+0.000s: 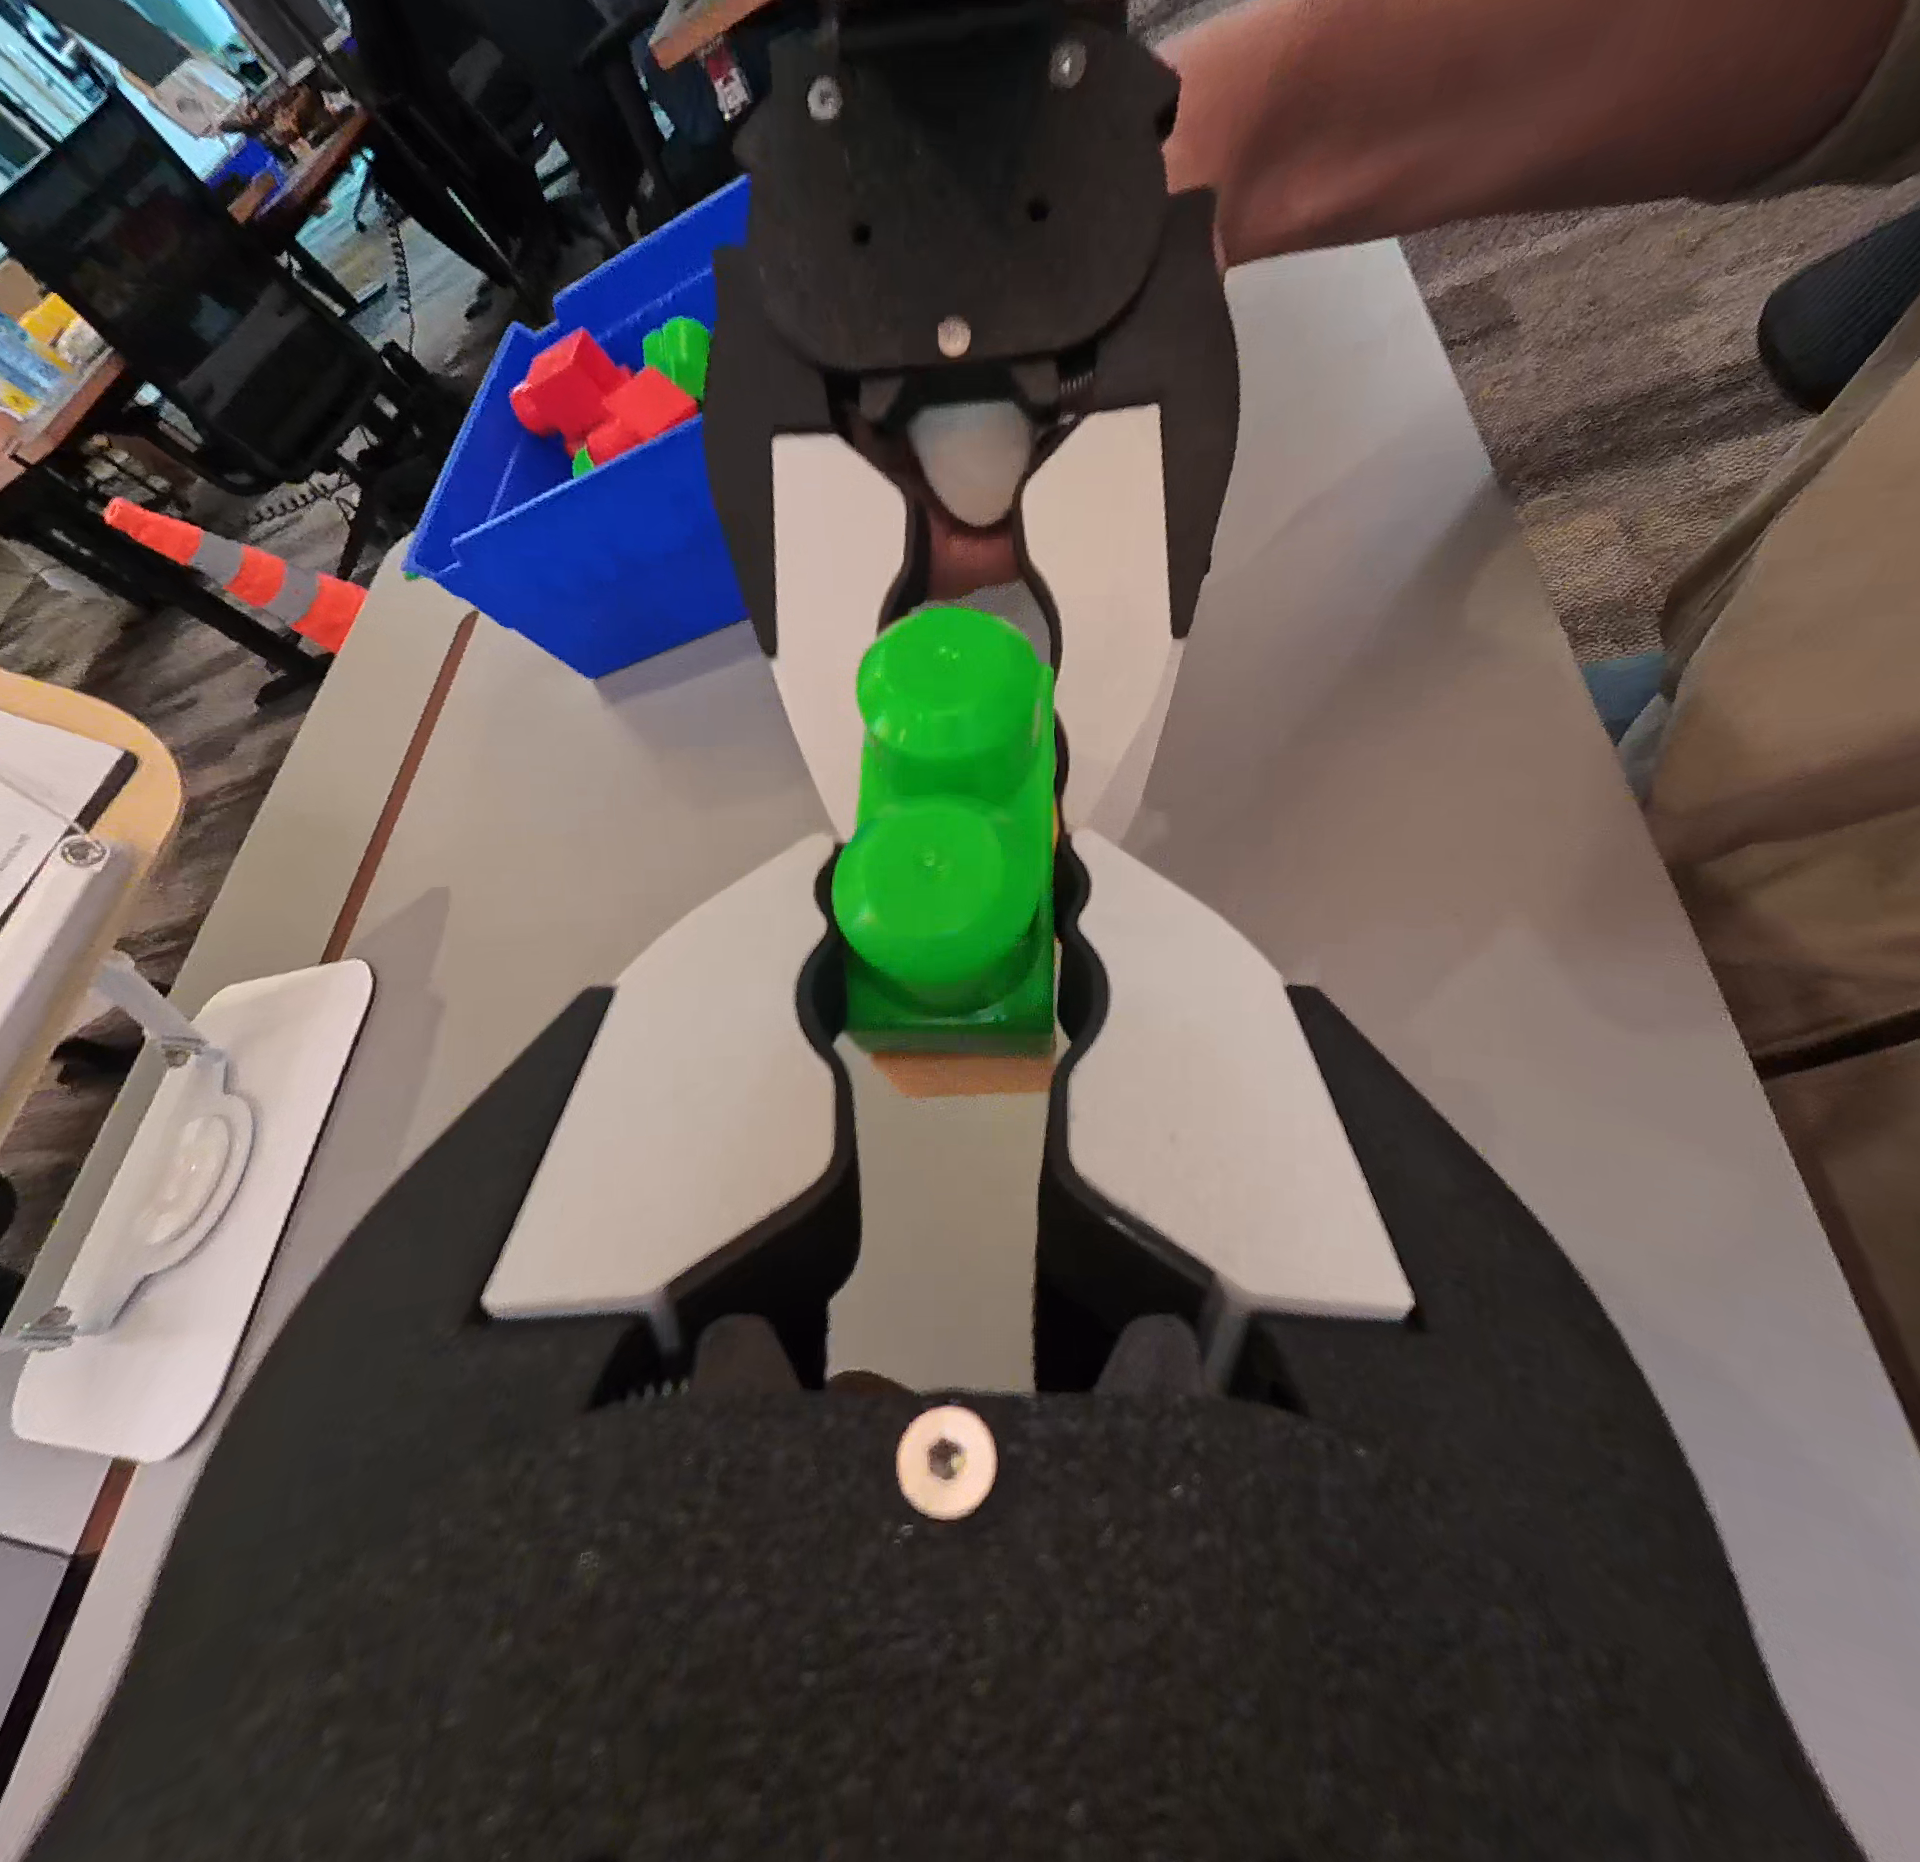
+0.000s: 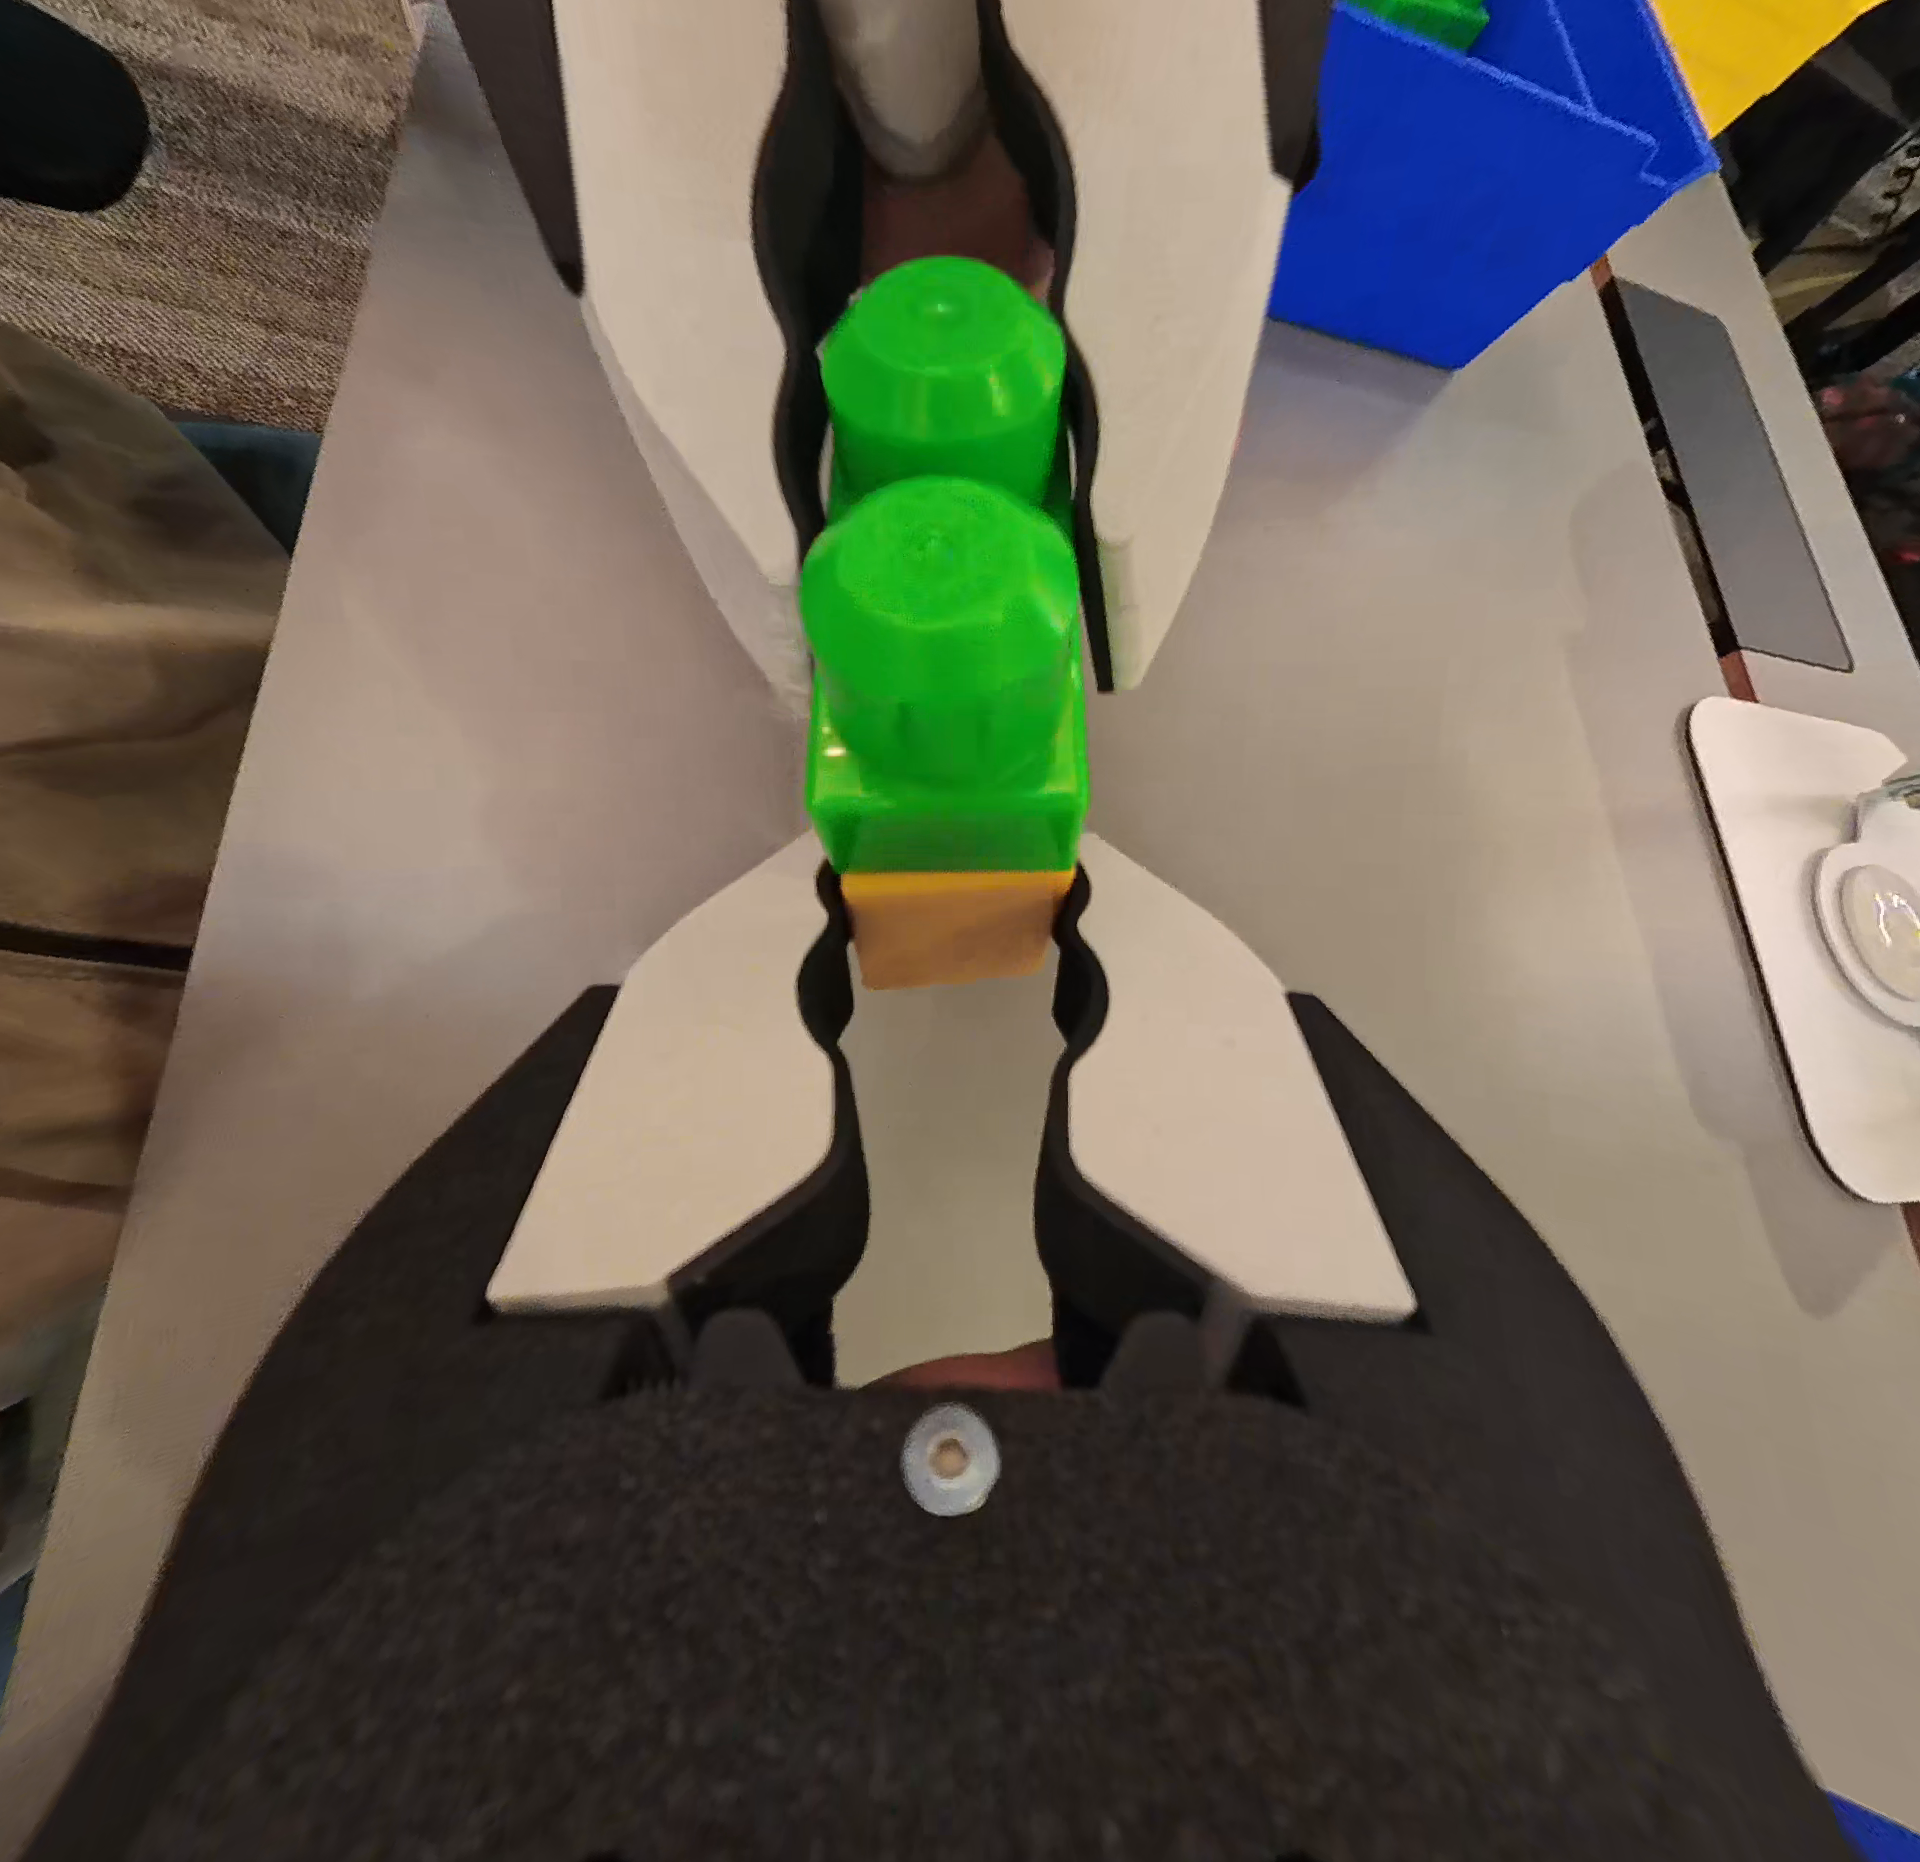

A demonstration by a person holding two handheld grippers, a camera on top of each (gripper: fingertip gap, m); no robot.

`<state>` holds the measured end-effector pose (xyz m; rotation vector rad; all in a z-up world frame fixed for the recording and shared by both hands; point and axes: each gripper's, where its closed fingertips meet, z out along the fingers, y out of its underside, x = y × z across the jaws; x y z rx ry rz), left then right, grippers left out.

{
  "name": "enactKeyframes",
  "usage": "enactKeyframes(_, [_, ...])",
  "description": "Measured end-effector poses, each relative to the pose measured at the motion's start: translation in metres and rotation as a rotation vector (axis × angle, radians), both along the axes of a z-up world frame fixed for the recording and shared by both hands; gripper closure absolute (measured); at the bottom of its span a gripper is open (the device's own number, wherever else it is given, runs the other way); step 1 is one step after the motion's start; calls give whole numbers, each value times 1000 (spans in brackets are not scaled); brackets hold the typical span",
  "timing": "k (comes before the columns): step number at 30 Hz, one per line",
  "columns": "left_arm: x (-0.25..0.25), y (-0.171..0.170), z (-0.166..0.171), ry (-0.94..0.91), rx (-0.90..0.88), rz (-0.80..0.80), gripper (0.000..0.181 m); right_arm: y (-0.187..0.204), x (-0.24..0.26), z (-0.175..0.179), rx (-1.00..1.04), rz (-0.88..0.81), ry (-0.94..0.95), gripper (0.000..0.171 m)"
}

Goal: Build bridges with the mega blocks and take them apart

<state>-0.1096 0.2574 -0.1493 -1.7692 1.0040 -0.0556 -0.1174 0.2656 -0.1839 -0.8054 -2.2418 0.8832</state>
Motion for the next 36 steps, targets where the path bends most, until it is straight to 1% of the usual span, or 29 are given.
enactKeyframes(2, [-2,-1,-2,4,-15,8,144,2,2,0,6,-3,-12,135])
enactKeyframes(5, [-14,1,-20,141,-52,51,140,9,6,-2,60,-20,-45,135])
enactKeyframes(8, [-11,2,-25,181,-49,53,139,12,11,-3,121,-19,-98,135])
enactKeyframes(13, [1,2,-16,136,-81,32,132,21,13,-12,241,-25,-165,135])
enactKeyframes(15, [1,3,-17,151,-115,34,131,21,14,-13,269,-19,-179,135])
enactKeyframes(20, [4,3,-30,216,-179,9,143,20,15,-15,377,-15,-210,135])
enactKeyframes(22, [2,5,-31,218,-195,26,144,22,15,-14,377,-25,-213,135])
enactKeyframes(30, [1,3,-20,61,-151,22,145,19,11,0,256,-56,-62,133])
enactKeyframes(31, [0,2,-16,26,-130,25,145,21,11,4,237,-70,-33,128])
enactKeyframes(32, [0,0,-10,-23,-118,19,145,23,11,9,216,-87,-2,117])
enactKeyframes(33, [-1,-3,-4,-83,-106,17,145,25,12,13,186,-101,21,112])
enactKeyframes(36, [-13,-12,19,-289,-61,26,146,25,22,26,22,-122,79,110])
